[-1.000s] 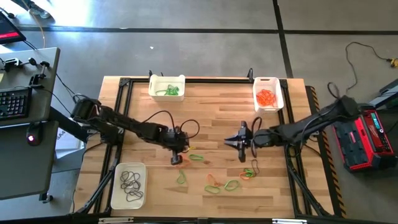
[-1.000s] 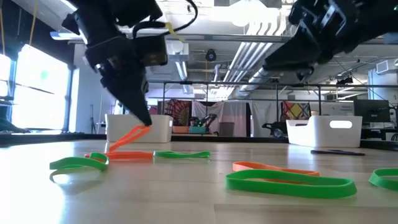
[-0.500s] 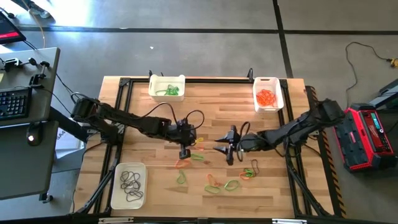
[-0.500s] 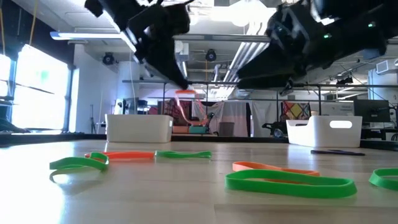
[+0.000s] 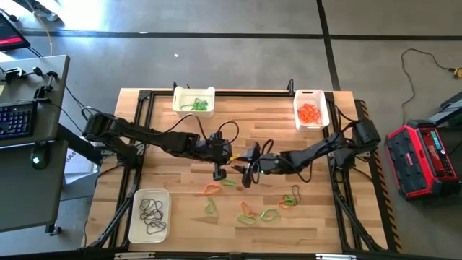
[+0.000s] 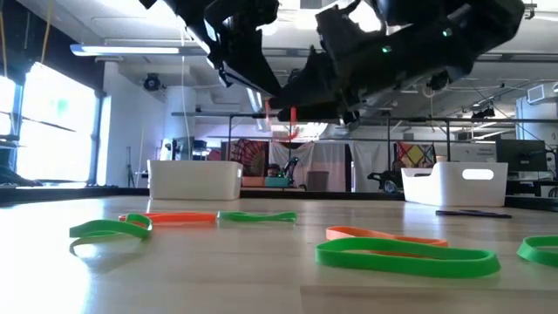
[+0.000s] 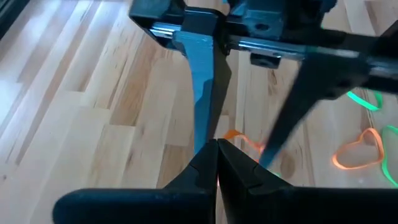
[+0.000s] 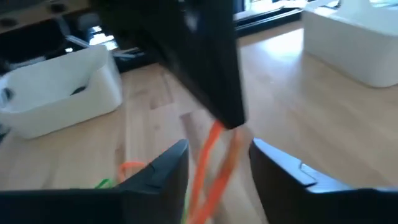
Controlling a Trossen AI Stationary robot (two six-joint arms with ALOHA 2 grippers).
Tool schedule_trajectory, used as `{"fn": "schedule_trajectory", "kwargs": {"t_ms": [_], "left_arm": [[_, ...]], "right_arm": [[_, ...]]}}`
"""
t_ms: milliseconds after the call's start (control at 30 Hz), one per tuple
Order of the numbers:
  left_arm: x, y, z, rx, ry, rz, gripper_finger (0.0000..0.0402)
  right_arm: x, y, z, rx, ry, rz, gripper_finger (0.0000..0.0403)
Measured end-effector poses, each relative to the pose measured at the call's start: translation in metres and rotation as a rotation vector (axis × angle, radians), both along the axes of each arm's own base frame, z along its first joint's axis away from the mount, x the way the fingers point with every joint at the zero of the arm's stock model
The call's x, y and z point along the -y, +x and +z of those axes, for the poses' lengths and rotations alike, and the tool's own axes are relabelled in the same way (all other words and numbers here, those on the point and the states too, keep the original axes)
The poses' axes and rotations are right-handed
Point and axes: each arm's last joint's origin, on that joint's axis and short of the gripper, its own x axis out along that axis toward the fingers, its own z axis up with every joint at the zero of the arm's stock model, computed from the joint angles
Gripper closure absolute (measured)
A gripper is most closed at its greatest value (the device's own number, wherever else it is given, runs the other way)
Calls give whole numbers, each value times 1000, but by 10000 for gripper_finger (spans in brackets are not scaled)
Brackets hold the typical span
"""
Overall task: Sort rubber bands into baskets
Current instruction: Put the orange rubber band into the top right white bin
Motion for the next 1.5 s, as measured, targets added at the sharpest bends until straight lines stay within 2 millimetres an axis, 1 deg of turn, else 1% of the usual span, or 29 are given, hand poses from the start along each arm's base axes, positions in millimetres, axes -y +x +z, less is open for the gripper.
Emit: {"fn": "schedule_trajectory", "kwargs": {"t_ms": [67, 167, 200, 333, 400, 533, 633, 767, 900, 1000, 1100, 1267, 1333, 1500], "left_arm": [[1, 0, 0, 2, 0, -3, 401], [4, 1, 2, 23, 5, -4, 399], [4, 2, 2, 34, 5, -6, 395], [8, 4, 1, 101, 3, -22, 369], [9, 3, -4, 141, -14, -35, 353], [10, 1, -16, 244, -64, -41, 321], [10, -2, -23, 308, -92, -32, 300], [11, -4, -24, 422, -111, -33, 284], [9, -10, -26, 564, -89, -10, 279], [5, -17, -31, 650, -91, 11, 278], [3, -23, -35, 689, -94, 19, 278], [1, -28, -43, 676, -105, 31, 278], [1, -29, -45, 672, -104, 34, 278], [1, -33, -51, 649, -107, 37, 279]], "right_arm": [[1, 1, 1, -16, -19, -33, 286], [1, 2, 2, -31, -26, -36, 368], [1, 2, 2, -31, -28, -35, 385], [0, 1, 0, -54, -18, -19, 392], [-1, 0, -2, -77, -25, -17, 399], [0, -4, -2, -123, -33, -17, 401], [2, -10, 5, -164, -49, -34, 401], [11, -26, 22, -232, -94, -100, 402], [35, -48, 37, -340, -133, -235, 402], [58, -70, 45, -454, -151, -360, 403], [83, -95, 54, -553, -154, -506, 403], [121, -132, 64, -662, -150, -766, 403], [136, -142, 64, -673, -132, -851, 403], [170, -167, 45, -760, -103, -1027, 403]]}}
